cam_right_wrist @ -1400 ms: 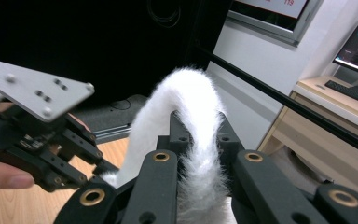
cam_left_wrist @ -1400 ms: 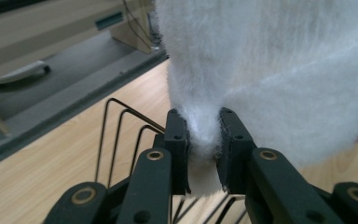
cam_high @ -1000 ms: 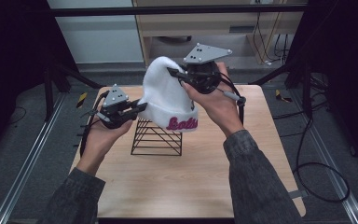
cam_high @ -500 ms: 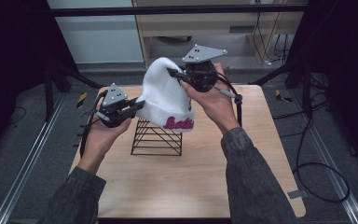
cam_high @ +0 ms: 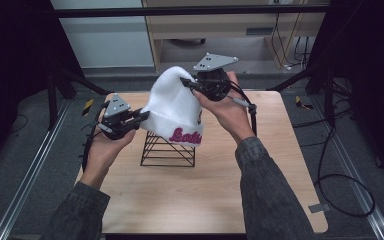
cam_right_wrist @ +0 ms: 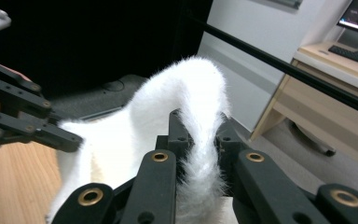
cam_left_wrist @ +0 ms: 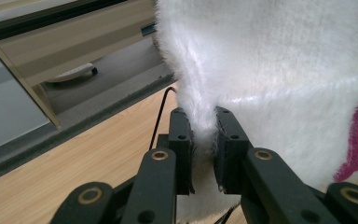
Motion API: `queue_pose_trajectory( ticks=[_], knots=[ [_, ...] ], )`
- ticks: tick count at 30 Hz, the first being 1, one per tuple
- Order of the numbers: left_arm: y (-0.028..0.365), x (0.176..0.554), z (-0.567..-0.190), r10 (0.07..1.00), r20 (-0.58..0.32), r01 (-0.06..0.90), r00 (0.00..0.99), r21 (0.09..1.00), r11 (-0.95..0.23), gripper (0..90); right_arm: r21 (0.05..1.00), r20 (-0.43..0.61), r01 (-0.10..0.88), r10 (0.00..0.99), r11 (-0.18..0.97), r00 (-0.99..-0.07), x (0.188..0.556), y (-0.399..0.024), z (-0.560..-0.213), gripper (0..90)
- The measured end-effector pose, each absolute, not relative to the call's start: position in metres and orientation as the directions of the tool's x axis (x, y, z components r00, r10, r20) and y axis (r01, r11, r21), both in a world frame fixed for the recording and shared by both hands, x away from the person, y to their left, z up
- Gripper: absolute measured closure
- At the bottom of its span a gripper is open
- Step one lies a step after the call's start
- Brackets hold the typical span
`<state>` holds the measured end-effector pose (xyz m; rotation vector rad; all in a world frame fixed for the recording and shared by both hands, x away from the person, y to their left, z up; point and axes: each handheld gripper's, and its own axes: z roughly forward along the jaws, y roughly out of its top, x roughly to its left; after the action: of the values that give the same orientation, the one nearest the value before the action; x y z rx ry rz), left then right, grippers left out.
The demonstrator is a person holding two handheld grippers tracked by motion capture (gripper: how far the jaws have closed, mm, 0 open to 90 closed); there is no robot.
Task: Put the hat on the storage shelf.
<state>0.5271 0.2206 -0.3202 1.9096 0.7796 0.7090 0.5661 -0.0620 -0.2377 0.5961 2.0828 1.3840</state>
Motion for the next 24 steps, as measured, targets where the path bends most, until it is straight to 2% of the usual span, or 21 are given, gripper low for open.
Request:
queue_pose_trajectory(
  ticks=[12,24],
  knots=[
    [0.228,0.529,-0.343,0.775,0.126,0.262,0.62,0.897,-0.356,78.8,0.908,-0.239,0.053,0.618,0.415,-0.749,0.57,-0.052,-0.248,81.4],
    [0.22,0.521,-0.354,0.779,0.133,0.231,0.613,0.913,-0.337,78.6,0.905,-0.238,0.064,0.624,0.422,-0.744,0.582,-0.056,-0.252,81.6]
  ],
)
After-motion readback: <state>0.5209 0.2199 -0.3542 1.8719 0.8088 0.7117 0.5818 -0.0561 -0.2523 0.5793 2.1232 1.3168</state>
